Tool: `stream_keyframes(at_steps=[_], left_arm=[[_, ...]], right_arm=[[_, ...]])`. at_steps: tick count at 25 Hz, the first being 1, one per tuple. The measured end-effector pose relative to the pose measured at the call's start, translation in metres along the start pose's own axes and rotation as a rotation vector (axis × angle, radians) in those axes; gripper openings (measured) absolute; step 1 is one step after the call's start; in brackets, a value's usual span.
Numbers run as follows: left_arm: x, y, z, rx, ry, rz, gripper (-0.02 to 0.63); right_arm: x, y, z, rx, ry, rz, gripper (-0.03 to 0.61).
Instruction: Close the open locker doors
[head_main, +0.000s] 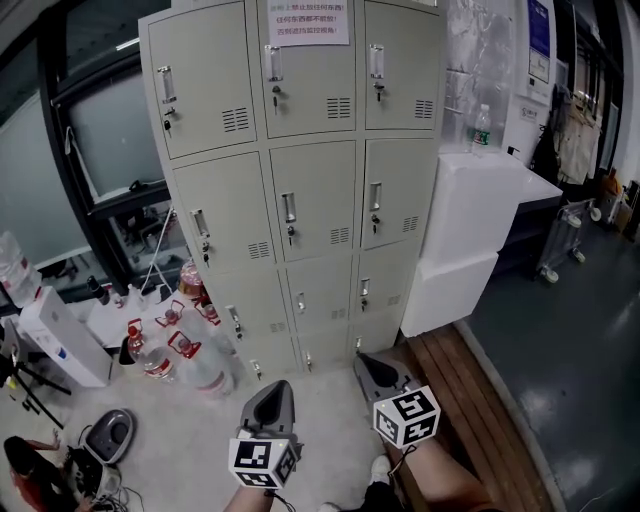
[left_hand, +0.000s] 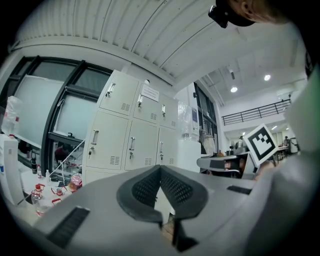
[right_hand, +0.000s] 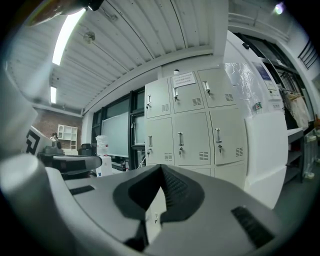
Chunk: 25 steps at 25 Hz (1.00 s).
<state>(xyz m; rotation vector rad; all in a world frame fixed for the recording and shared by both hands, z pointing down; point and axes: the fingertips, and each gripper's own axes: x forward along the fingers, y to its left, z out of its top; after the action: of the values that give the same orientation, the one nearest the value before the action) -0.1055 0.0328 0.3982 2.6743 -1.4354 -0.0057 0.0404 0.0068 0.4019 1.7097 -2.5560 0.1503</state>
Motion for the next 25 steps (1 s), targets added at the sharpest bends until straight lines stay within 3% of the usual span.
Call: stream_keyframes(at_steps=[12, 25], left_arm=[[-0.01, -0.004, 0.013, 0.013, -0.043, 0.005, 0.003], [0.0, -0.013, 0.008, 0.003, -0.034, -0.001, 0.003]], right_arm=[[-0.012, 0.007, 0.002, -0.002, -0.008, -0.002, 0.0], [-0.015, -0.002, 0.0, -0.011, 0.001, 0.001, 0.0]])
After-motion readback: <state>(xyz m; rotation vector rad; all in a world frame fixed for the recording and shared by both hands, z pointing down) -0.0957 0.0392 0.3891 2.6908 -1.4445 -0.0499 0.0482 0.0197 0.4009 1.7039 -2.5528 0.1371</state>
